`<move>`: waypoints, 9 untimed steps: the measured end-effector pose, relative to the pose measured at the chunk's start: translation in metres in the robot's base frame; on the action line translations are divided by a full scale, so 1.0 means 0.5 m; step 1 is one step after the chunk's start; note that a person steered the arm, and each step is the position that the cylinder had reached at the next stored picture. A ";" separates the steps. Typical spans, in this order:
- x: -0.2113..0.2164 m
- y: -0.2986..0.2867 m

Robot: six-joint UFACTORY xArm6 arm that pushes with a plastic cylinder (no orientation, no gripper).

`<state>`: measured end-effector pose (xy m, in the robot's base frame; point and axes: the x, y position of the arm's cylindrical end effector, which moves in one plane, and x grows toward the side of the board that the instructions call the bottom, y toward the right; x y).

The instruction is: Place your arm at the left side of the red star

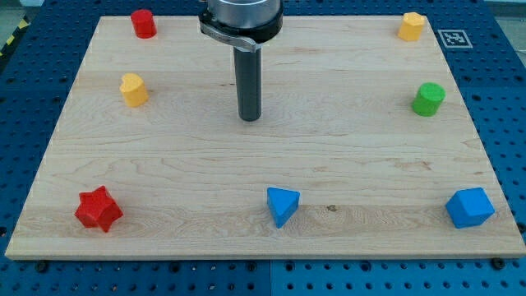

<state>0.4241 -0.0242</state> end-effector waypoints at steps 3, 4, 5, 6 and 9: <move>0.000 -0.018; 0.000 -0.032; -0.007 -0.034; 0.012 -0.104; 0.196 -0.501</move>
<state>0.5223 -0.2749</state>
